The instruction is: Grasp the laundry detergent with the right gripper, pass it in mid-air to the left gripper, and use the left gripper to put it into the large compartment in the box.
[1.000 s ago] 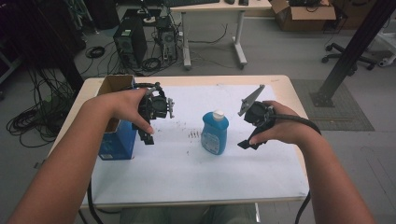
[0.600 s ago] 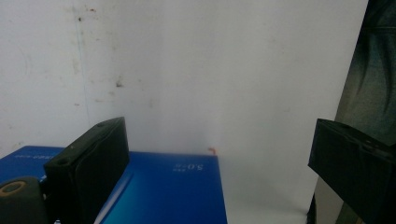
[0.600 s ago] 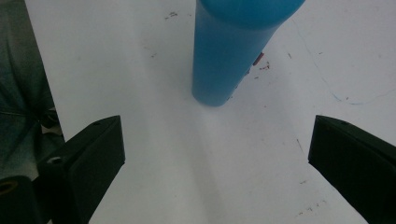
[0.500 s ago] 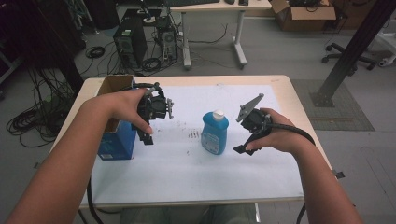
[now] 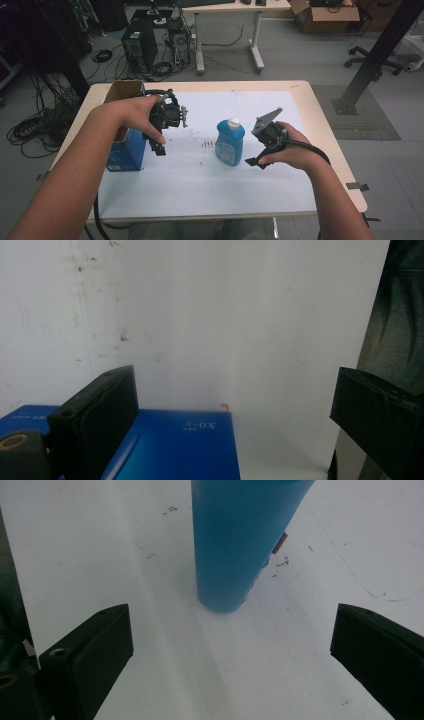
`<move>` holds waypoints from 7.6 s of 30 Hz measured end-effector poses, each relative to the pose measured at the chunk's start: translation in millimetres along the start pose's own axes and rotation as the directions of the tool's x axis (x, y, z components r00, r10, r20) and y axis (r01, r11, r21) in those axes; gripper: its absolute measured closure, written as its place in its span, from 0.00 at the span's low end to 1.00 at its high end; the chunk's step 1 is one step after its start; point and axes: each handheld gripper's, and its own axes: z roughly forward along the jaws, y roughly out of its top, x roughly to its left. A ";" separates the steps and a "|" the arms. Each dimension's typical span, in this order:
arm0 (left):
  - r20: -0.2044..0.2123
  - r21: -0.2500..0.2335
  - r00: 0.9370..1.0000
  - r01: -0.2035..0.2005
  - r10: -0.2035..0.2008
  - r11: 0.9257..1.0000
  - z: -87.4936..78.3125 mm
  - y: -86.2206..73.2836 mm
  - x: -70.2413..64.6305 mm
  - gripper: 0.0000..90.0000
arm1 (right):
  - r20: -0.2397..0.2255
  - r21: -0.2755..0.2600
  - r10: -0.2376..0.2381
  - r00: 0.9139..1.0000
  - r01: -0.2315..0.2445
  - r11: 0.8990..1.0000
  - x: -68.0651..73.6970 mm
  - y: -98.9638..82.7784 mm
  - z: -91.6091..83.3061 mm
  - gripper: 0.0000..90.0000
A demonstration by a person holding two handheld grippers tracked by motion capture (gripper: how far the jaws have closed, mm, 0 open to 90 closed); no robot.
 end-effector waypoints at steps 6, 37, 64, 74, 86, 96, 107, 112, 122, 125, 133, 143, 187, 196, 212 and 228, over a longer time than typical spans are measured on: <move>0.001 -0.003 1.000 -0.003 0.003 1.000 -0.9 2.5 -1.1 0.06 | -0.002 -0.033 0.024 1.000 -0.024 0.999 -1.1 -5.8 8.3 0.04; -0.005 -0.024 1.000 -0.026 0.026 0.999 -4.4 5.1 -4.2 0.06 | 0.049 -0.244 0.103 0.993 -0.088 0.966 4.2 -15.4 41.3 0.03; -0.013 -0.037 0.999 -0.036 0.035 0.999 -4.2 7.0 -4.1 0.06 | 0.093 -0.384 0.173 0.981 -0.125 0.915 12.0 -23.3 70.5 0.01; -0.015 -0.039 0.999 -0.043 0.042 0.998 -3.8 8.7 -4.9 0.06 | 0.114 -0.452 0.201 0.973 -0.129 0.883 17.6 -24.2 76.6 0.01; -0.021 -0.043 0.999 -0.044 0.043 0.998 -3.4 9.2 -5.2 0.06 | 0.127 -0.506 0.241 0.962 -0.146 0.850 22.1 -24.3 90.1 0.01; -0.029 -0.042 0.999 -0.045 0.044 0.998 -2.3 11.0 -5.3 0.06 | 0.135 -0.539 0.275 0.952 -0.162 0.826 26.0 -27.0 99.9 0.01; -0.028 -0.041 0.999 -0.045 0.043 0.998 -2.0 10.7 -4.7 0.06 | 0.153 -0.587 0.330 0.931 -0.183 0.789 25.4 -29.9 103.1 0.01; -0.028 -0.042 0.999 -0.044 0.042 0.998 -2.2 10.3 -4.6 0.06 | 0.149 -0.603 0.340 0.928 -0.187 0.775 26.2 -29.4 105.6 0.01; -0.029 -0.049 0.999 -0.047 0.046 0.998 -2.9 9.7 -5.2 0.06 | 0.152 -0.619 0.346 0.926 -0.184 0.763 28.8 -28.5 109.5 0.07; -0.029 -0.050 0.998 -0.048 0.047 0.998 -2.7 10.1 -5.2 0.06 | 0.153 -0.623 0.341 0.927 -0.178 0.762 29.1 -28.1 109.6 0.09; -0.030 -0.050 0.998 -0.048 0.047 0.998 -2.3 10.5 -5.7 0.06 | 0.160 -0.626 0.341 0.926 -0.172 0.761 29.6 -29.0 109.8 0.14; -0.031 -0.045 0.998 -0.050 0.049 0.998 -2.5 10.3 -6.2 0.06 | 0.170 -0.623 0.331 0.928 -0.159 0.766 29.6 -28.6 110.7 0.19; -0.027 -0.054 0.999 -0.038 0.036 0.998 -2.1 8.4 -7.5 0.06 | 0.183 -0.640 0.293 0.938 -0.113 0.760 31.3 -27.9 112.6 0.49; -0.023 -0.060 0.999 -0.030 0.028 0.998 -5.3 7.8 -7.0 0.06 | 0.153 -0.650 0.260 0.953 -0.101 0.754 31.0 -21.0 100.6 0.49; -0.028 -0.073 0.999 -0.039 0.037 0.997 -24.7 11.3 -11.1 0.06 | 0.123 -0.641 0.148 0.981 -0.035 0.767 24.2 2.0 43.8 0.50; -0.015 -0.090 0.998 -0.069 0.068 0.994 -53.9 19.1 -22.8 0.06 | -0.012 -0.628 -0.025 1.000 0.012 0.778 22.9 15.6 9.3 0.50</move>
